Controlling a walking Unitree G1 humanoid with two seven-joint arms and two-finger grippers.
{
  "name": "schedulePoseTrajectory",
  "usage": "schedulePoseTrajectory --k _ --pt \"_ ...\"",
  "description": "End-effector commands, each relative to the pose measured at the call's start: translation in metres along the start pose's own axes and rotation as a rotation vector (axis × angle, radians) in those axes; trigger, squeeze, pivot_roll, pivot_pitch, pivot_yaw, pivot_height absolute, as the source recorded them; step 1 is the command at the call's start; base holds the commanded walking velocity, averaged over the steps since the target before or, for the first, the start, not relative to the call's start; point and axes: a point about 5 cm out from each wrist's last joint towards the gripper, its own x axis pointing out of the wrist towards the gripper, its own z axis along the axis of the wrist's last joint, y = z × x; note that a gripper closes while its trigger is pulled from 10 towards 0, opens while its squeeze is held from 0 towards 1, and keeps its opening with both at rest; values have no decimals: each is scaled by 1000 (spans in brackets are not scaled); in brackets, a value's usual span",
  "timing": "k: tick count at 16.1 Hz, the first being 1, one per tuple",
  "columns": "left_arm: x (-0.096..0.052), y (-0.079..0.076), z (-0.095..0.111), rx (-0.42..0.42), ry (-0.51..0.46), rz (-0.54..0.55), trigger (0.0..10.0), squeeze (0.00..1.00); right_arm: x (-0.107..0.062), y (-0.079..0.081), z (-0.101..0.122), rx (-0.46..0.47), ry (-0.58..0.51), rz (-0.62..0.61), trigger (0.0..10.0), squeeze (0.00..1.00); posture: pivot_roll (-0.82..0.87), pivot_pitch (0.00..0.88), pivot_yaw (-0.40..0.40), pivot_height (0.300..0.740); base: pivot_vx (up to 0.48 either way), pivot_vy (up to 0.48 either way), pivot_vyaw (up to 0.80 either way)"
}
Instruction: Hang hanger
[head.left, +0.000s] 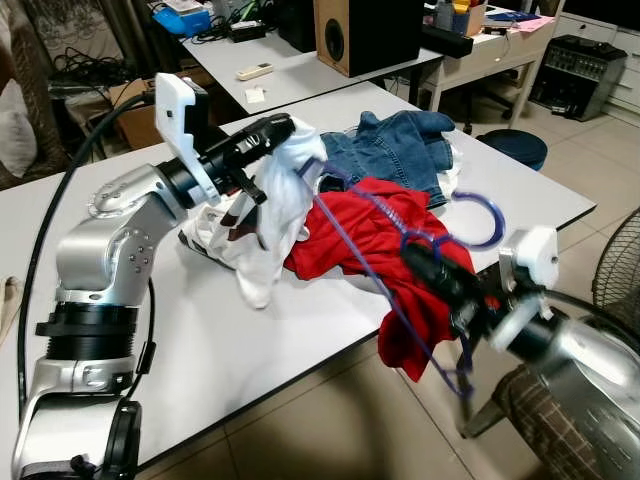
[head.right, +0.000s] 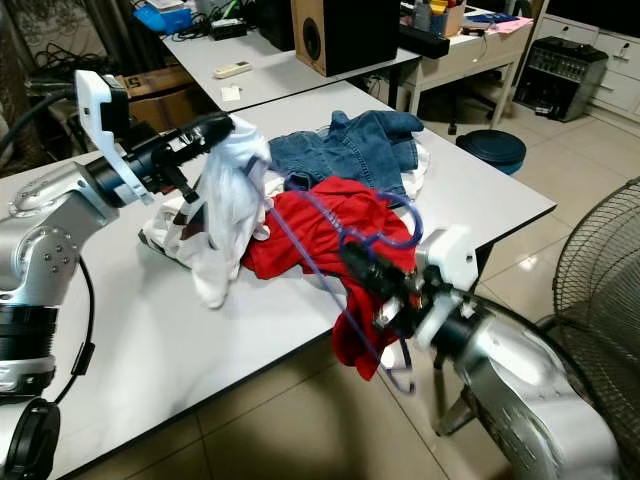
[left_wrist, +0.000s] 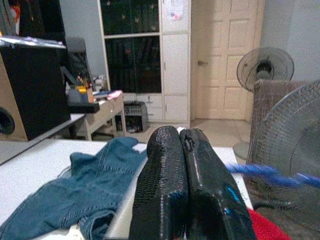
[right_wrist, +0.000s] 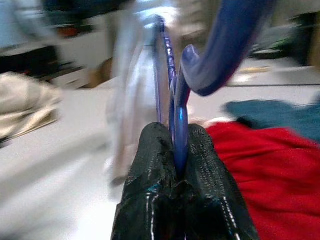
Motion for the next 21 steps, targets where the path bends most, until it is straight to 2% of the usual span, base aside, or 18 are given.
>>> schedulePoseTrajectory --k 1,2,4,5,6,7,8,10,11,12,13,15,16,17,18,19,20,21 --pt "-5 4 12 28 -29 19 0 0 1 -7 4 -32 -29 -49 10000 0 -4 0 97 740 0 0 0" --pt "-9 11 18 57 -42 51 0 0 7 -10 15 -43 -92 -65 10000 0 0 0 91 740 0 0 0" --pt "-17 25 52 74 -201 126 0 0 18 -15 55 -54 -294 -82 10000 0 -1 0 84 740 0 0 0" --pt "-20 27 64 63 -273 138 0 0 19 -14 64 -62 -340 -77 10000 0 -1 0 84 740 0 0 0" --pt "-28 31 91 11 -461 146 0 0 21 -10 82 -57 -430 -42 10000 0 -1 0 80 740 0 0 0" --pt "-41 37 102 -61 -561 160 0 0 25 -1 79 -65 -405 32 10000 0 1 0 76 740 0 0 0" --pt "-44 40 93 -70 -511 178 0 0 26 2 71 -72 -364 53 10000 0 1 0 76 740 0 0 0" --pt "-55 40 17 11 6 219 0 0 26 10 42 -57 -234 84 10000 0 6 0 71 740 0 0 0" --pt "-62 37 -5 30 130 219 0 0 24 12 36 -55 -202 84 10000 0 4 0 72 740 0 0 0" --pt "-68 33 -22 39 210 222 0 0 22 12 30 -53 -177 74 10000 0 4 0 72 740 0 0 0" --pt "-75 28 -40 1 266 261 0 0 16 11 22 -44 -130 49 10000 0 6 0 71 740 0 0 0" --pt "-81 26 -54 34 372 287 0 0 4 13 8 -49 -34 50 10000 0 6 0 75 740 0 0 0" --pt "-81 27 -54 50 381 297 0 0 2 14 6 -50 -21 52 10000 0 6 0 75 740 0 0 0" --pt "-78 34 -47 65 345 346 0 0 -1 15 4 -55 4 63 10000 0 6 0 78 740 0 0 0" --pt "-68 40 -30 32 198 392 0 0 -4 17 4 -56 15 83 10000 0 4 0 83 740 0 0 0" --pt "-56 43 -1 -88 -84 407 0 0 -5 18 5 -55 14 94 10000 0 4 0 89 740 0 0 0" --pt "-53 48 23 -262 -351 420 0 0 -6 19 6 -52 9 98 10000 0 4 0 91 740 0 0 0" --pt "-55 51 18 -288 -332 442 0 0 -6 19 6 -51 11 96 10000 0 5 0 93 740 0 0 0"
